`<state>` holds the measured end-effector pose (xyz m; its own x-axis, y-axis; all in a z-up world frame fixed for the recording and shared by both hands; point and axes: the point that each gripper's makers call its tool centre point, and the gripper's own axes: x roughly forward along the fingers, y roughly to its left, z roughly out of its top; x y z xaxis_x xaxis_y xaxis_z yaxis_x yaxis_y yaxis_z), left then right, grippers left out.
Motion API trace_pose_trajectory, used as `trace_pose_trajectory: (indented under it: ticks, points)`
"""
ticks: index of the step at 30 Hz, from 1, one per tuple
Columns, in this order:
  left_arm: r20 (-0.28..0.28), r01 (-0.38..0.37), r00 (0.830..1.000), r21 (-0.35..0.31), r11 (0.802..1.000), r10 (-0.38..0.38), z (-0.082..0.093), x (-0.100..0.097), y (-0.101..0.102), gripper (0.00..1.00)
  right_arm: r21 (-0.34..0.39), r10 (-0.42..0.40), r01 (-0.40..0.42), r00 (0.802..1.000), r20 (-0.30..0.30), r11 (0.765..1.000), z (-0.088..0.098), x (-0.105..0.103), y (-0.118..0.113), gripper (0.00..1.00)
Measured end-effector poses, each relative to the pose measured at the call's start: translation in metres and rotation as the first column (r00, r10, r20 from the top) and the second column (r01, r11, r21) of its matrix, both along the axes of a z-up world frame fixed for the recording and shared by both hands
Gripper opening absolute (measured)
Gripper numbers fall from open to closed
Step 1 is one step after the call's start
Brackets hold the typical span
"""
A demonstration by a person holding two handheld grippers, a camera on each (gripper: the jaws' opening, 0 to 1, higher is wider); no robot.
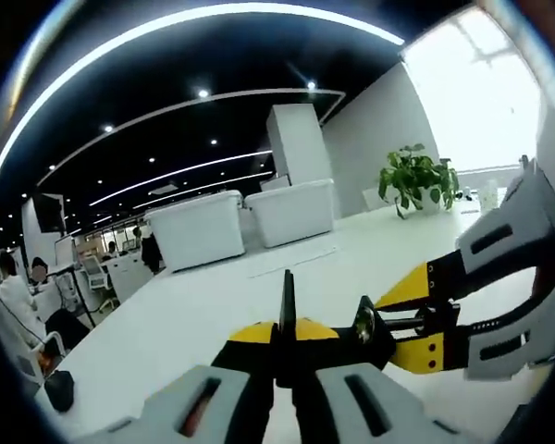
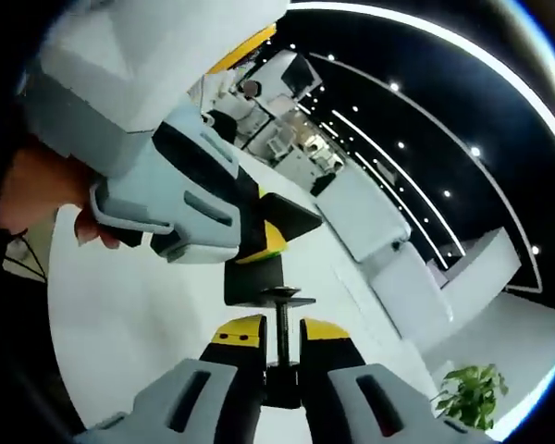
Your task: Clamp the fixed fixture on the desktop, loosen the retaining clip, secure it to the edge of the desk, and tighten the retaining clip.
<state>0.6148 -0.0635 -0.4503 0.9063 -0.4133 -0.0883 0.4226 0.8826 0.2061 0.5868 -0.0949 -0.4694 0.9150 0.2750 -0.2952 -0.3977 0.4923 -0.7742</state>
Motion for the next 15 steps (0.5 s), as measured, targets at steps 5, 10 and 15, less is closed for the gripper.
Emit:
trace_pose_trajectory:
  ticks: [5, 10, 15]
  points:
    - [0.001, -0.013, 1.0, 0.02, 1.0, 0.013, -0.002, -0.0005, 0.0001, 0.06, 0.017, -0.026, 0.027, 0.999, -0.029, 0.999, -0.0048, 0.0011, 0.0014, 0.04]
    - [-0.011, -0.023, 1.0, -0.041, 0.999, 0.023, -0.0017, -0.0002, 0.0025, 0.07, -0.083, -0.005, 0.01, 0.998, 0.065, 0.997, 0.0033, 0.004, 0.0005, 0.04]
    - [-0.008, -0.024, 1.0, -0.052, 0.998, 0.023, -0.0025, 0.0011, 0.002, 0.07, -0.049, 0.001, 0.002, 0.998, 0.067, 0.999, 0.0042, 0.0044, 0.0008, 0.03]
